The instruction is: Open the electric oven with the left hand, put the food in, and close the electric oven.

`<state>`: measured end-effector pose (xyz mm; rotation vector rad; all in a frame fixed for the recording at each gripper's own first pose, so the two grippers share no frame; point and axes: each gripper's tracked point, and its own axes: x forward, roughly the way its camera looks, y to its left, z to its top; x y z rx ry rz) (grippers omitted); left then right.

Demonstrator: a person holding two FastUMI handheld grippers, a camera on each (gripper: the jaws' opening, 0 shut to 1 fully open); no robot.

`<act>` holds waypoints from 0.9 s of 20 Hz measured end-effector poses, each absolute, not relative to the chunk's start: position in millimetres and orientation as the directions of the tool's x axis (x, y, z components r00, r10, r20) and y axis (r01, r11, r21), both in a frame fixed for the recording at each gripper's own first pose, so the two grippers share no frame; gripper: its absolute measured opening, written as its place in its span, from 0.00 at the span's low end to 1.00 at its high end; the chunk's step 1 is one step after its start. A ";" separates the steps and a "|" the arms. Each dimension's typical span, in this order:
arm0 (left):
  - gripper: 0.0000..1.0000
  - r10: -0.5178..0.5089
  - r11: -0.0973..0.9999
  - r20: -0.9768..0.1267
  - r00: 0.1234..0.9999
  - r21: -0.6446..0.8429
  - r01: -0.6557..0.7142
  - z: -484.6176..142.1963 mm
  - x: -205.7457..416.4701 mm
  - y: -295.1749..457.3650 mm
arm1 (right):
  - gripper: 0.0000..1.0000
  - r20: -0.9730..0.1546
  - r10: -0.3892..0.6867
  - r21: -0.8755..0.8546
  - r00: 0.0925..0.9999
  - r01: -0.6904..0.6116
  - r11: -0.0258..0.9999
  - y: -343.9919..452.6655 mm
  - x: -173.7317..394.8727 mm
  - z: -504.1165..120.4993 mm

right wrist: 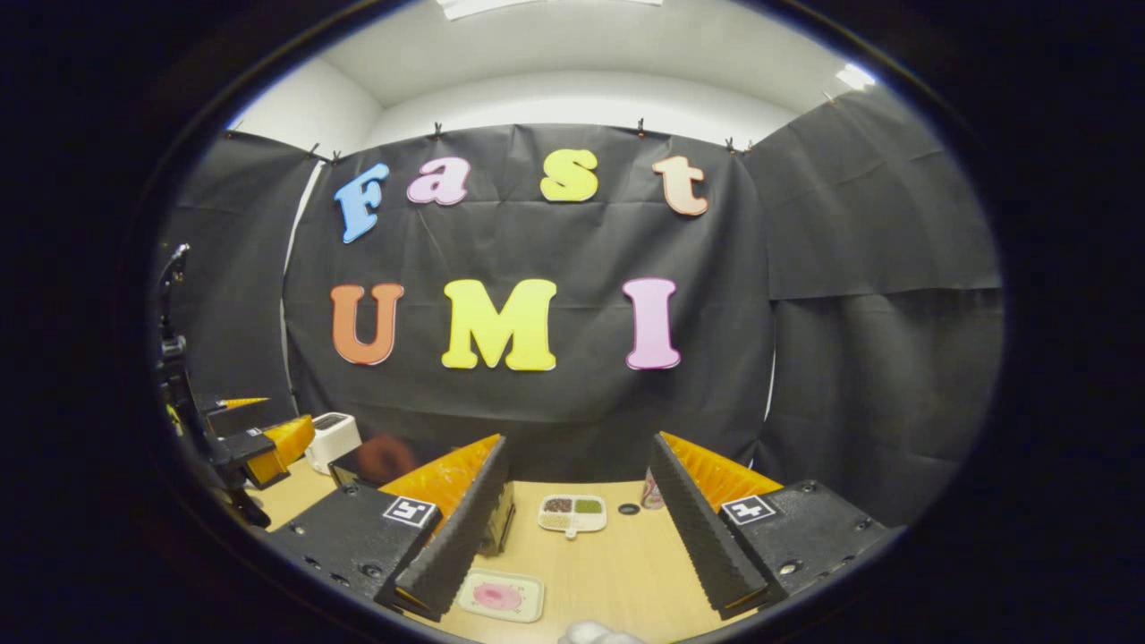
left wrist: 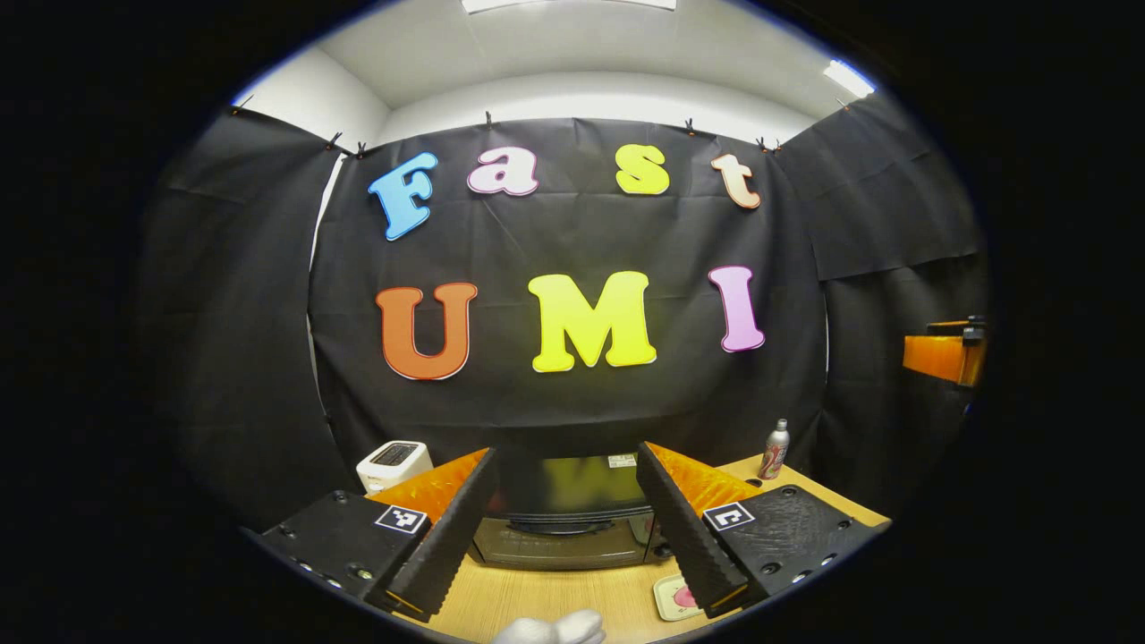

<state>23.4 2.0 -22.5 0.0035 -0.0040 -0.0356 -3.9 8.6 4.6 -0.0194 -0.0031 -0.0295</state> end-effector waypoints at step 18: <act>0.97 -0.027 1.000 -0.239 0.971 -0.012 0.025 -200.1 147.3 16.7 | 1.00 -0.118 -0.109 -0.069 0.987 0.101 0.992 -0.8 -7.5 -12.0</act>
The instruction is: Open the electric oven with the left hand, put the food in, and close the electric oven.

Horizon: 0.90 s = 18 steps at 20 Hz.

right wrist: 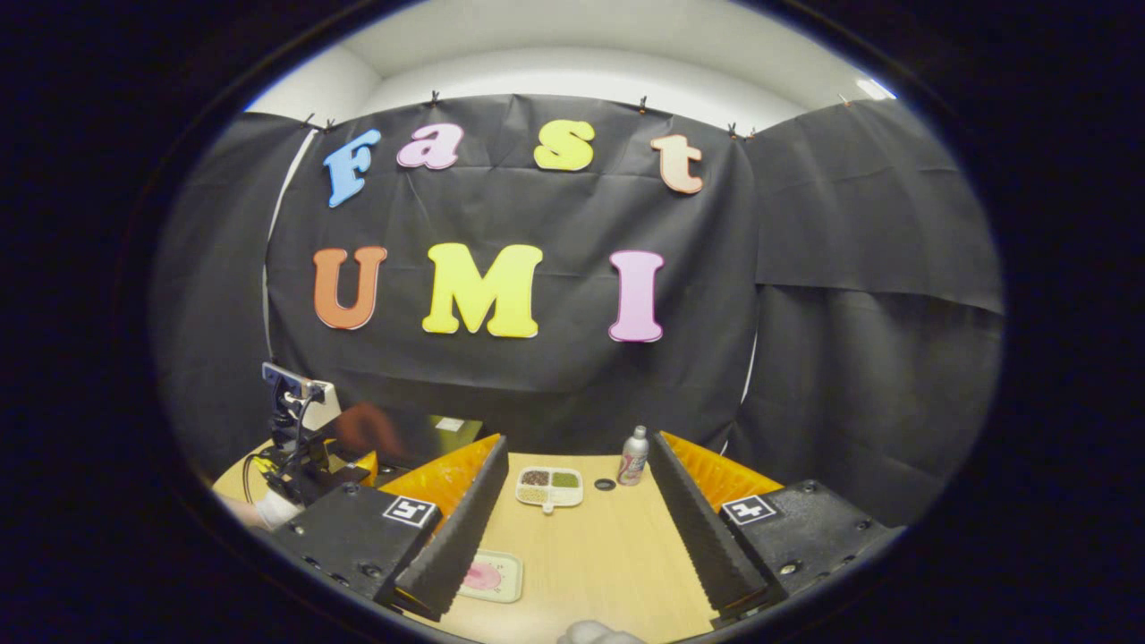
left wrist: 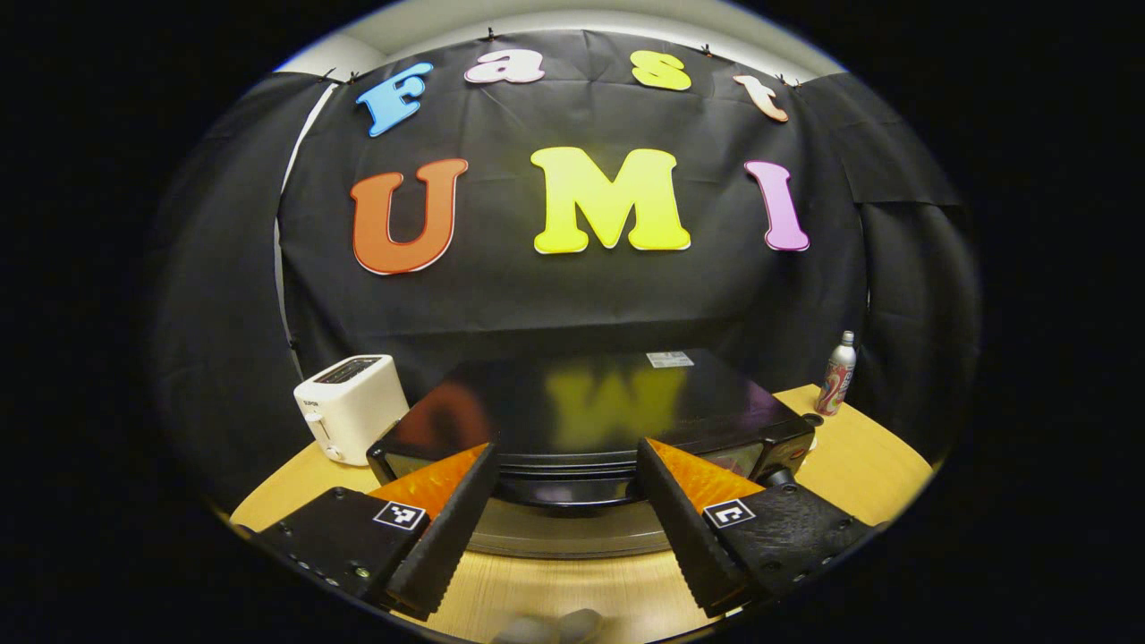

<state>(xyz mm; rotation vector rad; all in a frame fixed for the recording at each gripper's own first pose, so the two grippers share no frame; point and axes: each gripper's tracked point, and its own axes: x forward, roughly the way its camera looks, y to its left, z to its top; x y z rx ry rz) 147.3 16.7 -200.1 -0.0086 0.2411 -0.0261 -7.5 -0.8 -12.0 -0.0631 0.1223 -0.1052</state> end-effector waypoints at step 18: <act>0.97 -0.069 0.998 -0.311 0.948 -0.028 0.063 -217.0 89.2 8.9 | 0.96 -0.127 -0.060 -0.032 0.990 0.056 0.998 15.2 -21.7 -27.2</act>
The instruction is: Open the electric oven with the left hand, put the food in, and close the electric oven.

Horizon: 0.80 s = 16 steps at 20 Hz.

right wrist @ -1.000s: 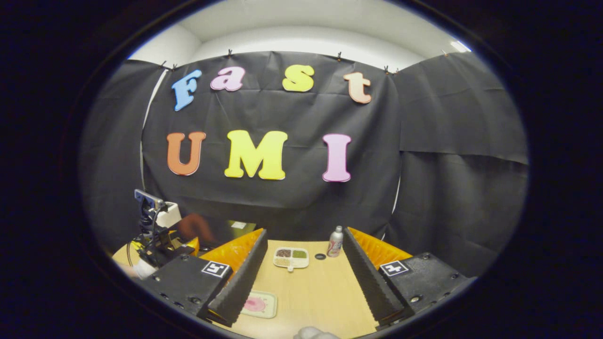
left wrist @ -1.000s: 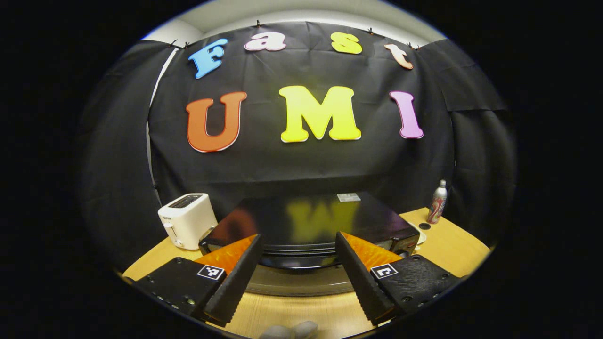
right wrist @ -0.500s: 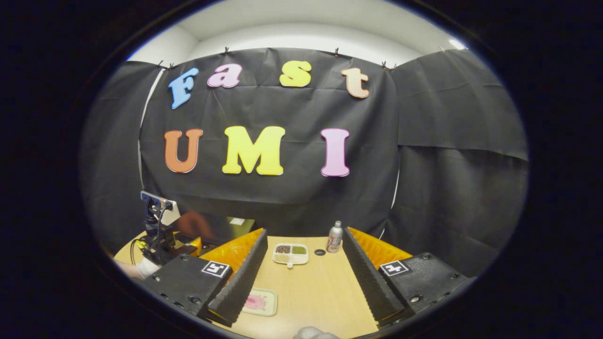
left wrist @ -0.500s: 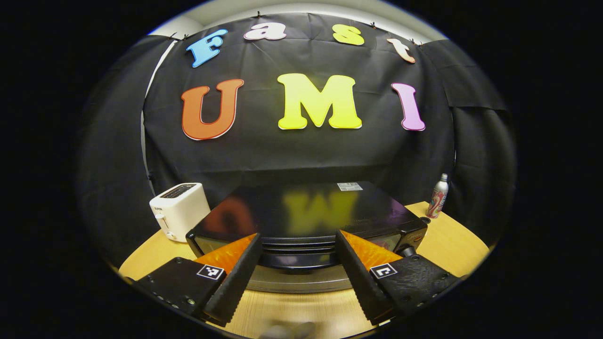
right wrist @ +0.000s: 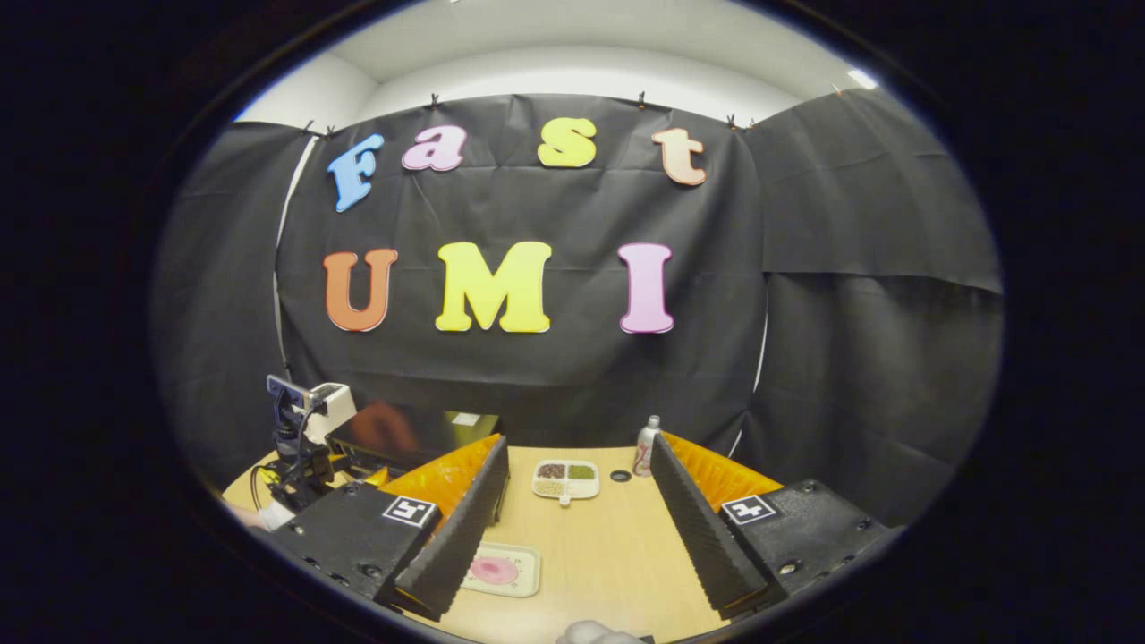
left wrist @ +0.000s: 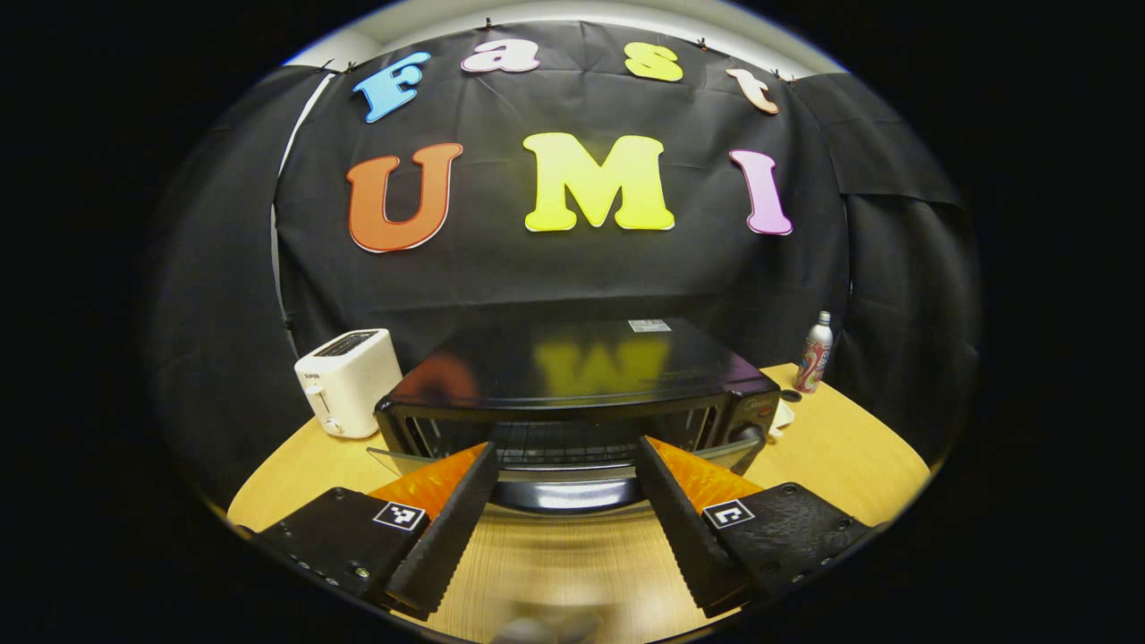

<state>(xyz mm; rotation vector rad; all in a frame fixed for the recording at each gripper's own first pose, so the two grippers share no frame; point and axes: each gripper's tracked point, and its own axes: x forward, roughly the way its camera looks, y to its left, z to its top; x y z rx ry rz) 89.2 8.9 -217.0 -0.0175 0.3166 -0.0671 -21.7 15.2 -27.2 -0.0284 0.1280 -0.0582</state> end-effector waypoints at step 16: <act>0.97 -0.089 0.996 -0.494 0.865 -0.037 0.082 -311.8 -6.4 8.5 | 0.96 -0.192 -0.047 -0.052 0.980 0.038 0.998 27.4 -28.1 -61.1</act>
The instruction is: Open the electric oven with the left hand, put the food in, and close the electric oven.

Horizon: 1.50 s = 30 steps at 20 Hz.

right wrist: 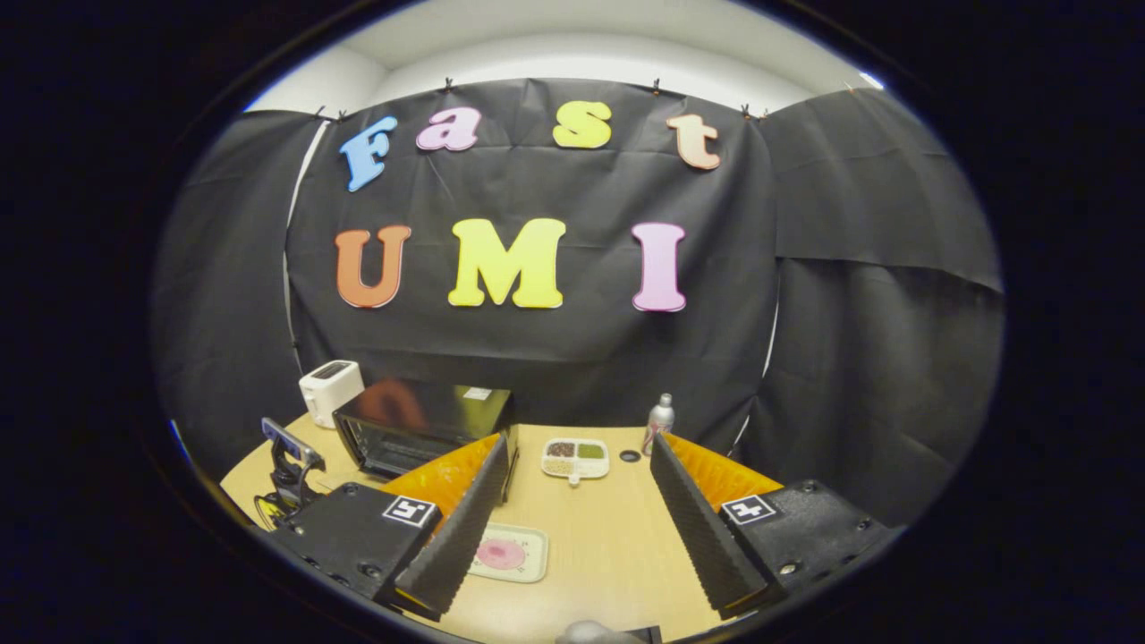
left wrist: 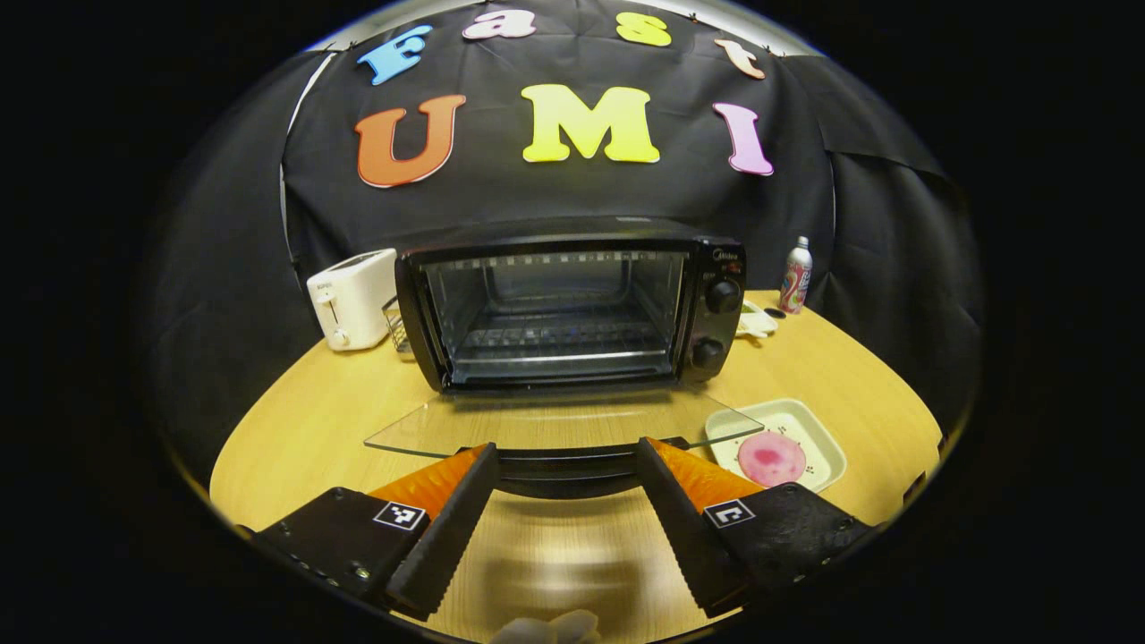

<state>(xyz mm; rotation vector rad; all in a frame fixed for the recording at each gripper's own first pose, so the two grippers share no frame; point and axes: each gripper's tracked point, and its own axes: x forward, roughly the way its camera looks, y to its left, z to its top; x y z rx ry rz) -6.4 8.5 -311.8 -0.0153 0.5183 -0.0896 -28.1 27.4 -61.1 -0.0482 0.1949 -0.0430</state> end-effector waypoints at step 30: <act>0.97 0.153 0.988 -0.261 0.953 0.019 -0.154 -115.1 -86.4 17.4 | 0.62 -0.798 0.242 0.231 0.552 -0.090 0.969 36.6 51.5 -384.4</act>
